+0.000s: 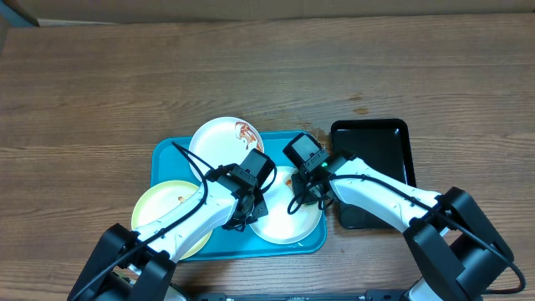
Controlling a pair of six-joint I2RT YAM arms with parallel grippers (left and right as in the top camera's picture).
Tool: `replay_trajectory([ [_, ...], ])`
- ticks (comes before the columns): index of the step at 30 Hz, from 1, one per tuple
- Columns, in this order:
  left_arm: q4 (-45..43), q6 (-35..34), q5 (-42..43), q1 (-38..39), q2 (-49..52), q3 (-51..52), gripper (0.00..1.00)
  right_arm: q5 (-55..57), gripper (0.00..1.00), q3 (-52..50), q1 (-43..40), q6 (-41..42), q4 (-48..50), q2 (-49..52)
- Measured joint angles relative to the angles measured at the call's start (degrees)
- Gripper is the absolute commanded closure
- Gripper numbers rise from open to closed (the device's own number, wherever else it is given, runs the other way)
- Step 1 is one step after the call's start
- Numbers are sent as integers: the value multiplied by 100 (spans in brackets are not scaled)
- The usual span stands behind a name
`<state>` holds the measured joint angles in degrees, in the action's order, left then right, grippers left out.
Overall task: Clean dirty plates on tray and stack at the side
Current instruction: 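Scrub the front white plate with the sponge in the right gripper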
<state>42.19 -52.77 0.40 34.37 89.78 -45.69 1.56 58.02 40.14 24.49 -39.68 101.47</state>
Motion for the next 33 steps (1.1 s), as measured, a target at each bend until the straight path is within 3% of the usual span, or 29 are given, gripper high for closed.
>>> replay_trajectory([
  [13, 0, 2, 0, -2, 0, 0, 96, -898, 96, -31, -39, 72, 109, 0],
  [17, 0, 42, 0, -2, 0, 0, 96, -1134, 96, 149, -136, -31, -387, 37],
  [23, 0, 44, -2, -2, 0, 0, 96, -1281, 96, 1169, -424, -678, -1440, 72],
  [33, -2, 46, 0, -2, 0, 0, 96, -1331, 96, 1353, -479, -1871, -1049, 76],
])
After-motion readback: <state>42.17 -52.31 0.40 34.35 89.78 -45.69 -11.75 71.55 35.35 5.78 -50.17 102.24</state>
